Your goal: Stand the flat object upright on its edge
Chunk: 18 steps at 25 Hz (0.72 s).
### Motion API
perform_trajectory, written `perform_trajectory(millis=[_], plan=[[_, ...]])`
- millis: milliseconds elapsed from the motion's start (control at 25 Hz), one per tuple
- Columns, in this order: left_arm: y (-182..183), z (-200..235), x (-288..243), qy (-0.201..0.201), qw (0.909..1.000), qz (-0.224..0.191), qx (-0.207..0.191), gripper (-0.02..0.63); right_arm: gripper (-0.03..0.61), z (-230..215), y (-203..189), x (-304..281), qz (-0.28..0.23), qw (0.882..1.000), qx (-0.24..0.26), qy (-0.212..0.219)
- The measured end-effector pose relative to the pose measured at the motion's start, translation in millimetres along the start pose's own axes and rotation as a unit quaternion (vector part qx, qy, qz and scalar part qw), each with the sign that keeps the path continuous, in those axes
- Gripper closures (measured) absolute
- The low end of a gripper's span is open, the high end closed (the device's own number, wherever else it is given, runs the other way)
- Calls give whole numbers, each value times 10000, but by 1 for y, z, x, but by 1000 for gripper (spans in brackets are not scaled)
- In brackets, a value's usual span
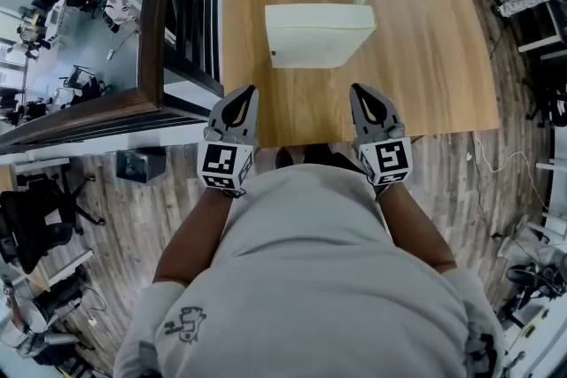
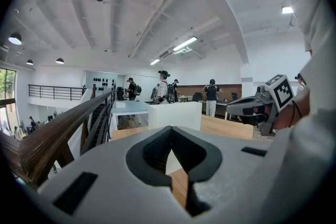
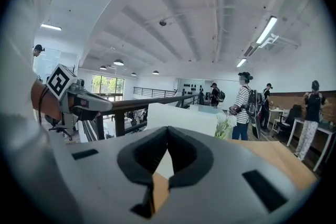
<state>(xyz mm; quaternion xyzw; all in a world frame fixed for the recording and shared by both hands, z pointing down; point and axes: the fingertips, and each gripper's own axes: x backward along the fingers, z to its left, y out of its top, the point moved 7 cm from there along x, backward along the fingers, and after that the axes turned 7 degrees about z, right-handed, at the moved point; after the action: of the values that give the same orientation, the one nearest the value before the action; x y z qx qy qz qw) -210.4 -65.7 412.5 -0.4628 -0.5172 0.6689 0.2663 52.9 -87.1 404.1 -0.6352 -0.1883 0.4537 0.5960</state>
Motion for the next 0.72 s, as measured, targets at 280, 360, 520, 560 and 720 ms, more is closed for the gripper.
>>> perform_trajectory(millis=[280, 360, 520, 560, 720], plan=[[6, -5, 17, -7, 10000, -41, 61, 607, 574, -1, 4, 24, 12, 10000, -49, 30], [7, -11, 20, 0, 10000, -30, -4, 607, 574, -6, 2, 29, 32, 10000, -56, 52], [8, -23, 24, 54, 10000, -5, -12, 607, 574, -18, -5, 37, 50, 9999, -50, 110], [9, -26, 24, 85, 10000, -7, -3, 607, 574, -22, -6, 40, 38, 9999, -52, 127], [14, -48, 26, 217, 9998, -9, 13, 607, 574, -37, -12, 57, -13, 9997, -55, 245]])
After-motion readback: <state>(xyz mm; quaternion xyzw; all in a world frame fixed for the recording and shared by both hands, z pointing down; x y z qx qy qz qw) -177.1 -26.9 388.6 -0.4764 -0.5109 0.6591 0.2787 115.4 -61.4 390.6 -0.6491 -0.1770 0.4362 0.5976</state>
